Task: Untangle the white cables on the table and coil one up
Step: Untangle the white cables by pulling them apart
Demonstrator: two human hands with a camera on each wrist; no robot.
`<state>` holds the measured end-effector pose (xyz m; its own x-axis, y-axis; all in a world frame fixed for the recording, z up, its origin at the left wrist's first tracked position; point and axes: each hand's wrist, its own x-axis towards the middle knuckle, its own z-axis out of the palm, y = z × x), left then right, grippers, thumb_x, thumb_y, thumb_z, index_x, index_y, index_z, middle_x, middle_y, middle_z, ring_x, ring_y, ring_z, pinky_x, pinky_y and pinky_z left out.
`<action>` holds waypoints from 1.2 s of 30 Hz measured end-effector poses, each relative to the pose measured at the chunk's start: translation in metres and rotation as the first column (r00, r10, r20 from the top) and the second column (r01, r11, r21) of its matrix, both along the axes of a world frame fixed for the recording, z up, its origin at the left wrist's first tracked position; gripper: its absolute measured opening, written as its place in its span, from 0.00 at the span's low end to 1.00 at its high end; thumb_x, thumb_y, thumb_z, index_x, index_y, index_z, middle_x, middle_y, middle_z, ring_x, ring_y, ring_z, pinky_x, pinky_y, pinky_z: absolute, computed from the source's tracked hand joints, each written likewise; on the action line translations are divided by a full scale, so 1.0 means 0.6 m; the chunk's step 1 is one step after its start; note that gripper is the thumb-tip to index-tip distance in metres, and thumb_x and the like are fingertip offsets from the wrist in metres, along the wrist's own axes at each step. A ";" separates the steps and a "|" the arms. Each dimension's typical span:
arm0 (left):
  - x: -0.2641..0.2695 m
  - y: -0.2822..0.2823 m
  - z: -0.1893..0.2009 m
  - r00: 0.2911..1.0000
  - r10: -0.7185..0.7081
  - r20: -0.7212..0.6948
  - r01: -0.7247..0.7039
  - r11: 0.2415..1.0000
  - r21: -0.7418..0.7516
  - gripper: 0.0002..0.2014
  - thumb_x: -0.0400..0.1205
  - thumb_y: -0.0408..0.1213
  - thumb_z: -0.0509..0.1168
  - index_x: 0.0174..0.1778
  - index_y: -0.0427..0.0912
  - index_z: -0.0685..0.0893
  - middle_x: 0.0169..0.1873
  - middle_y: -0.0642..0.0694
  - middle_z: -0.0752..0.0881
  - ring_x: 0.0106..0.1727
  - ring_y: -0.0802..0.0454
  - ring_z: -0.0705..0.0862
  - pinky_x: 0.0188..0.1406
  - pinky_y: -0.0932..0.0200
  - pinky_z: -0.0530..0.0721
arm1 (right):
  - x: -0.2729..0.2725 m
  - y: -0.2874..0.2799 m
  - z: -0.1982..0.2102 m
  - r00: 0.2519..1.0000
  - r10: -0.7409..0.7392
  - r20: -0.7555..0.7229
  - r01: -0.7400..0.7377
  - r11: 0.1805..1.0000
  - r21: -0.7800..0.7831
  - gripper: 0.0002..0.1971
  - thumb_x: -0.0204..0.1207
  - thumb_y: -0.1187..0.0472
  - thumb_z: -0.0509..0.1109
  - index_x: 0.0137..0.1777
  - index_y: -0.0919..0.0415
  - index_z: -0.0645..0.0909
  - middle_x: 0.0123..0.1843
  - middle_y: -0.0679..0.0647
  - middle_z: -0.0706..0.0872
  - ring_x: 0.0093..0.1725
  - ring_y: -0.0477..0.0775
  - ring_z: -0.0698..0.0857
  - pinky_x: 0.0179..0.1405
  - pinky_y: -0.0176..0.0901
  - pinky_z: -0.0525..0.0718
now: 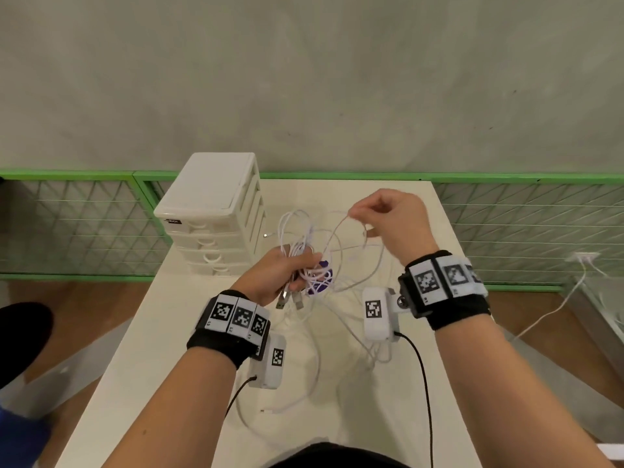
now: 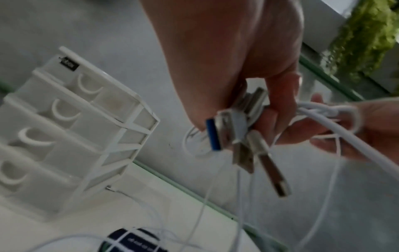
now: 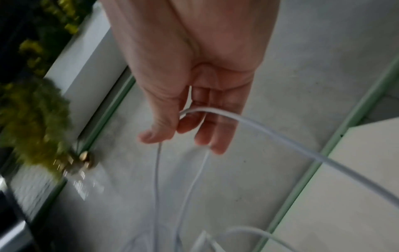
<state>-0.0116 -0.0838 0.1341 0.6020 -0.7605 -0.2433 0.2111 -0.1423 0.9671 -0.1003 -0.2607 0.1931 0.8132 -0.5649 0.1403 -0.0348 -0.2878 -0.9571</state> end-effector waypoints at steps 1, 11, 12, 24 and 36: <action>0.001 0.003 -0.005 1.000 -0.007 0.012 0.006 0.999 0.044 0.08 0.83 0.33 0.65 0.39 0.33 0.78 0.28 0.43 0.83 0.15 0.57 0.68 0.14 0.67 0.68 | -0.004 -0.009 0.008 0.997 -0.061 0.042 0.059 0.998 0.031 0.06 0.68 0.64 0.78 0.34 0.55 0.85 0.36 0.51 0.88 0.35 0.45 0.83 0.34 0.40 0.88; 0.010 0.028 -0.069 0.979 0.079 0.190 -0.123 0.965 0.234 0.15 0.82 0.39 0.68 0.29 0.43 0.88 0.29 0.38 0.79 0.21 0.53 0.71 0.23 0.58 0.75 | -0.048 -0.114 -0.041 0.848 -0.529 -0.025 0.524 0.845 -0.104 0.03 0.74 0.60 0.72 0.46 0.52 0.83 0.47 0.52 0.85 0.47 0.48 0.83 0.57 0.50 0.83; 0.010 0.024 -0.060 0.967 0.126 0.224 -0.175 0.961 0.216 0.14 0.82 0.38 0.68 0.29 0.41 0.86 0.27 0.40 0.79 0.22 0.52 0.71 0.22 0.60 0.73 | -0.050 -0.112 -0.051 0.867 -0.496 -0.048 0.476 0.852 -0.218 0.08 0.75 0.60 0.72 0.54 0.52 0.83 0.56 0.50 0.84 0.55 0.46 0.81 0.62 0.40 0.77; 0.000 -0.020 0.048 0.937 0.112 0.329 -0.133 0.990 0.042 0.12 0.76 0.38 0.75 0.43 0.36 0.79 0.30 0.45 0.88 0.26 0.52 0.81 0.20 0.63 0.77 | 0.015 0.000 -0.018 0.987 0.120 0.103 -0.044 0.832 -0.553 0.04 0.74 0.60 0.72 0.43 0.52 0.89 0.41 0.43 0.86 0.47 0.48 0.82 0.55 0.47 0.78; 0.015 0.012 -0.027 0.888 0.377 0.261 -0.426 0.890 0.164 0.10 0.79 0.37 0.73 0.41 0.32 0.84 0.20 0.53 0.84 0.17 0.53 0.75 0.13 0.64 0.71 | -0.021 -0.107 -0.045 0.884 -0.459 0.087 0.467 0.863 -0.194 0.06 0.79 0.63 0.65 0.49 0.56 0.84 0.50 0.54 0.85 0.54 0.52 0.81 0.60 0.45 0.77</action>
